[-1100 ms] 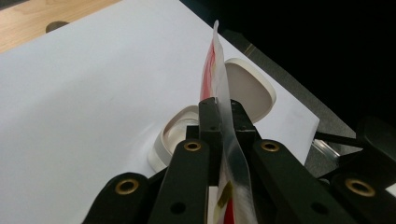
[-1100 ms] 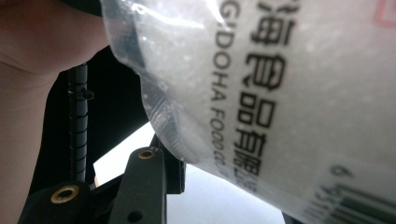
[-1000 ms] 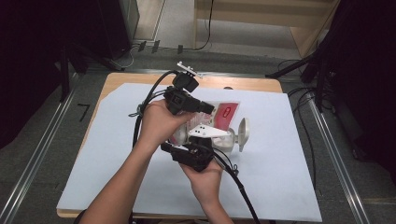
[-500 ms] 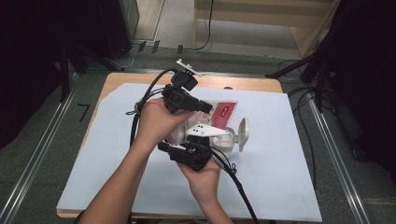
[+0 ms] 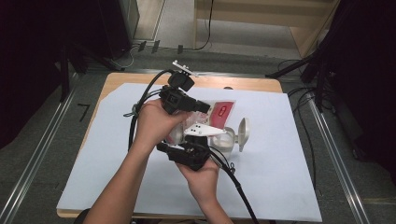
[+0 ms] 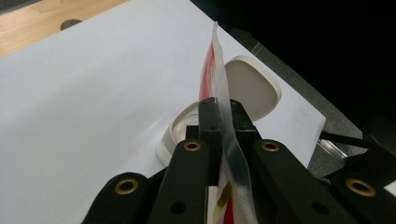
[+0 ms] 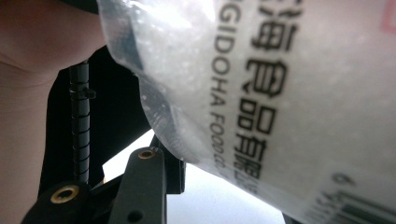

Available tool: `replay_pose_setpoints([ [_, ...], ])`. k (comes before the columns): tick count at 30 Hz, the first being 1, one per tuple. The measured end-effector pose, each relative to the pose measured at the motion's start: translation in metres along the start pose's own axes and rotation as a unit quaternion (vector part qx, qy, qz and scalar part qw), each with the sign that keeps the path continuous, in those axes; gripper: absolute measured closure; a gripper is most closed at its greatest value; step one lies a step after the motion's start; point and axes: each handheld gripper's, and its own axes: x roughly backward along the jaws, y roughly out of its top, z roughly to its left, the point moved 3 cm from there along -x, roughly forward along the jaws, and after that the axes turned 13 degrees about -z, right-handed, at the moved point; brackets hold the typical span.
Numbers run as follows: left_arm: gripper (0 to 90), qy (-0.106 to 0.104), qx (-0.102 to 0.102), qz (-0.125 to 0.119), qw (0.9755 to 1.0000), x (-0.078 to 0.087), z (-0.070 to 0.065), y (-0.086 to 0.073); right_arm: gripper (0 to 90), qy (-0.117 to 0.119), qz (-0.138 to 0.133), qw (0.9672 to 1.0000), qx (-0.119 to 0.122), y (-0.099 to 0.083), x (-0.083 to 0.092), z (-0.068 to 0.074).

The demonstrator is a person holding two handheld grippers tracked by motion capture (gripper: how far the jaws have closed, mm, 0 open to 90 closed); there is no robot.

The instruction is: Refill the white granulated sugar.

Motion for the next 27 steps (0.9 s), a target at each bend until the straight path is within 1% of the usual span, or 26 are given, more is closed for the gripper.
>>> replay_pose_setpoints([
  [2, 88.2, 0.001, -0.003, 0.003, 1.0, -0.0004, 0.0006, -0.0002, 63.3, -0.002, 0.001, 1.0, 0.002, -0.0004, -0.0004, -0.0008],
  [8, 88.2, 0.001, 0.001, 0.003, 1.0, -0.0007, 0.0019, -0.0012, 63.4, -0.002, 0.005, 1.0, 0.001, -0.0012, -0.0006, -0.001],
  [19, 88.3, -0.004, 0.005, -0.001, 1.0, -0.0021, 0.0017, -0.0009, 63.3, -0.004, 0.008, 1.0, 0.003, -0.0005, 0.001, -0.0011],
  [27, 88.3, -0.006, 0.003, -0.001, 1.0, -0.0024, 0.0014, -0.0009, 63.4, -0.006, 0.009, 0.9999, 0.006, -0.0006, 0.0023, -0.0001],
])
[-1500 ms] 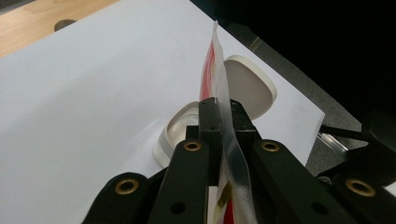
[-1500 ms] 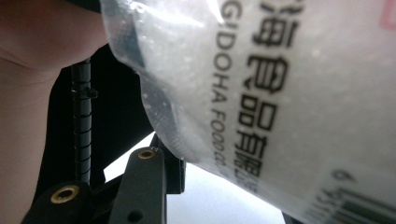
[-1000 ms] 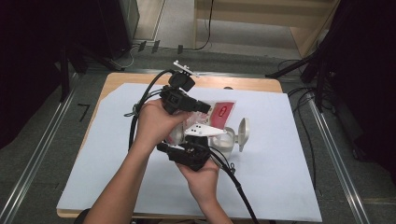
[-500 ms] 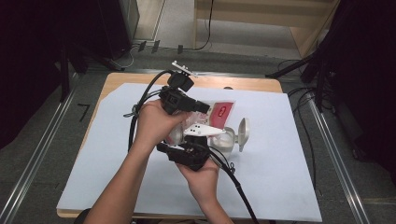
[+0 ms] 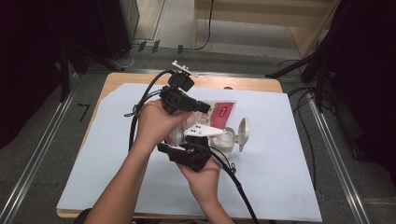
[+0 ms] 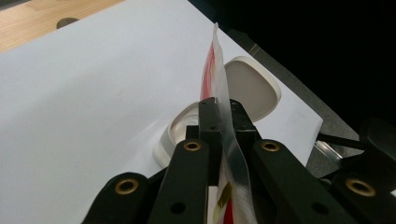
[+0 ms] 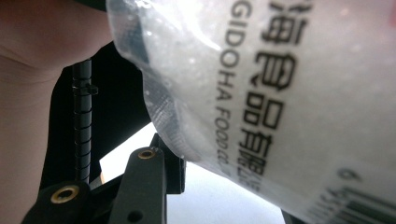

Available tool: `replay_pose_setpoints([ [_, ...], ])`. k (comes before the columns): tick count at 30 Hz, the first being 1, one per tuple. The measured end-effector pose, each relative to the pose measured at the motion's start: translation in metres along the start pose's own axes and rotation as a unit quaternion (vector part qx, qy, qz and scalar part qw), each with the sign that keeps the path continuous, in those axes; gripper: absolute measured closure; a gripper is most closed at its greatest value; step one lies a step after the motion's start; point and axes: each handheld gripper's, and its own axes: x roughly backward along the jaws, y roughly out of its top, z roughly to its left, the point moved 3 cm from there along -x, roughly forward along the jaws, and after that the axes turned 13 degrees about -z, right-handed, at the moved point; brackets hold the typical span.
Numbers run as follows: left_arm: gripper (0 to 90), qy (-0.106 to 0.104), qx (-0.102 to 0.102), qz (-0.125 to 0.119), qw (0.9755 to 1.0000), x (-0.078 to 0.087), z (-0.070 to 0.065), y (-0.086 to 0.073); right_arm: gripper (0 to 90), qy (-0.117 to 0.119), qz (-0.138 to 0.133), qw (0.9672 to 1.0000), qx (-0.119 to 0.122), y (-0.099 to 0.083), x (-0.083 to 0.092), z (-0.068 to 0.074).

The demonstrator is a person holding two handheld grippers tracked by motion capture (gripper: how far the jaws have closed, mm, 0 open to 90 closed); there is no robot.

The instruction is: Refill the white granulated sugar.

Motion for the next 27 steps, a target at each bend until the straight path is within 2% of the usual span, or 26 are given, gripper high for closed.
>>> replay_pose_setpoints([
  [27, 88.2, -0.006, 0.001, 0.002, 1.0, -0.0008, -0.003, 0.0002, 63.7, -0.005, -0.004, 1.0, 0.003, 0.0003, 0.0032, 0.0038],
])
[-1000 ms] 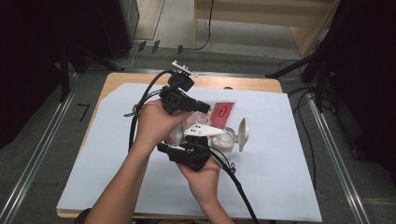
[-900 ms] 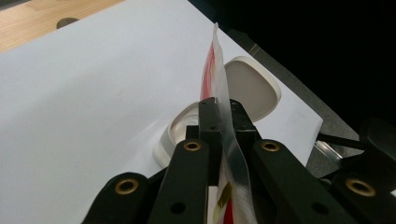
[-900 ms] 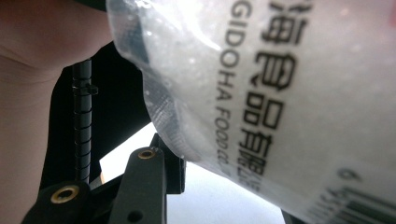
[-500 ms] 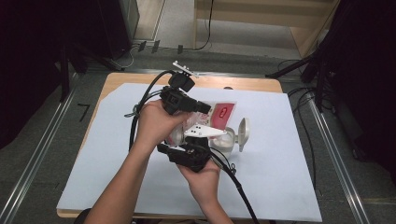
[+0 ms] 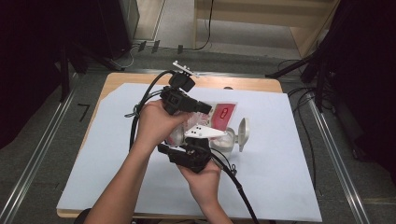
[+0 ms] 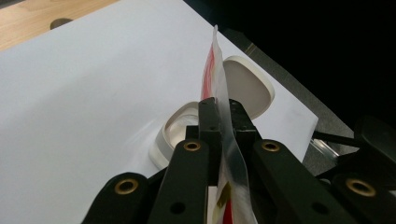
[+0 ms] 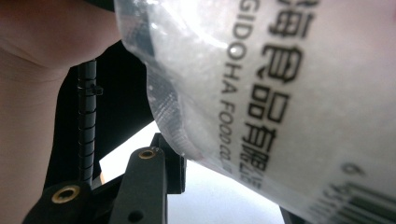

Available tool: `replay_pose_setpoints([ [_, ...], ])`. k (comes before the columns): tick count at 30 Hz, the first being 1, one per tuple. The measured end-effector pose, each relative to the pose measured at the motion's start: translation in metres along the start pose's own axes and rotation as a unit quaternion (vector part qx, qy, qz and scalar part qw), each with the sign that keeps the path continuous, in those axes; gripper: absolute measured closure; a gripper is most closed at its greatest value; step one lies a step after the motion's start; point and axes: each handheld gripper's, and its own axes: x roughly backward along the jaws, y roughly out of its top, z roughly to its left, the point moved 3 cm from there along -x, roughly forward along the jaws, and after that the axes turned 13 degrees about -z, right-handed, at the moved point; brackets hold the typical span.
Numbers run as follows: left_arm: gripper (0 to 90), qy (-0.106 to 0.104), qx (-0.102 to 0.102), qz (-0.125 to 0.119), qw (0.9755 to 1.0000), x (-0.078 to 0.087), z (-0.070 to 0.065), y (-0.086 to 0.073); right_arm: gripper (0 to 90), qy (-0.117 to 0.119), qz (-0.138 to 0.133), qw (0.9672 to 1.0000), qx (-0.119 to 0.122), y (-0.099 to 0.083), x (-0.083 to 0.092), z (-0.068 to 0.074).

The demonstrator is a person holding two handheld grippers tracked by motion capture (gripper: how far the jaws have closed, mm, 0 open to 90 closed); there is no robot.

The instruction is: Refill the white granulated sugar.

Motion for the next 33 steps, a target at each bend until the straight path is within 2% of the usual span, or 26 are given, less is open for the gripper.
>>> replay_pose_setpoints([
  [33, 88.0, -0.002, -0.007, -0.005, 1.0, -0.0039, -0.004, 0.0003, 63.8, -0.002, 0.001, 1.0, 0.006, -0.0002, 0.004, -0.0036],
])
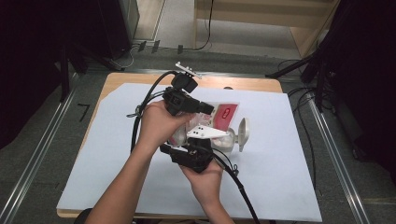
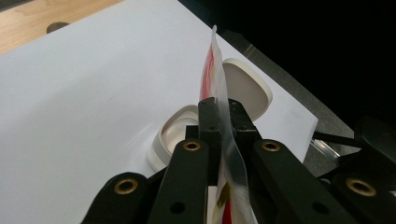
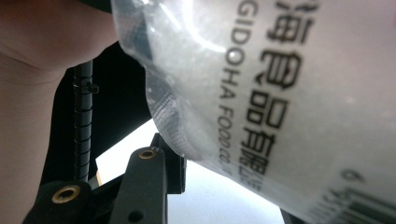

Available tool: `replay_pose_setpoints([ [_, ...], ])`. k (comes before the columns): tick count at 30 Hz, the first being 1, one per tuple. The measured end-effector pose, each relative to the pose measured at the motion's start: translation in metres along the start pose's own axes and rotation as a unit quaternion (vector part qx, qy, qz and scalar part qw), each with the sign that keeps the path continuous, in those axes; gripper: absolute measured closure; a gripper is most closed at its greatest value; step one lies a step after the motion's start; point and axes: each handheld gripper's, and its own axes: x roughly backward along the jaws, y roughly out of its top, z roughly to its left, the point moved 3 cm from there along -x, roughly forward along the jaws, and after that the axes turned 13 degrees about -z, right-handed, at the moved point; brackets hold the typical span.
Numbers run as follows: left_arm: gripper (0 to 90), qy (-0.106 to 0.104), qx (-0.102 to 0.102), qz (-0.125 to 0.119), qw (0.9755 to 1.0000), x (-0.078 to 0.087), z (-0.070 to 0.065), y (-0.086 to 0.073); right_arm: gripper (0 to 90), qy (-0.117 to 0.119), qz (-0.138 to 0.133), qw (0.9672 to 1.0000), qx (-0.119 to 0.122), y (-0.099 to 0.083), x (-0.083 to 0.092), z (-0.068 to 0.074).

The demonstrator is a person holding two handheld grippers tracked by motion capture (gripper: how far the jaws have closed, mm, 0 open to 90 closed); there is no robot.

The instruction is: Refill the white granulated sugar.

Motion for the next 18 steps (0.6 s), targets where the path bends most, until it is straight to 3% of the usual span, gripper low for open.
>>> replay_pose_setpoints([
  [18, 88.2, -0.004, 0.004, 0.003, 1.0, -0.0046, 0.0008, -0.0004, 63.6, -0.004, 0.001, 1.0, 0.002, -0.0017, 0.0021, -0.0039],
])
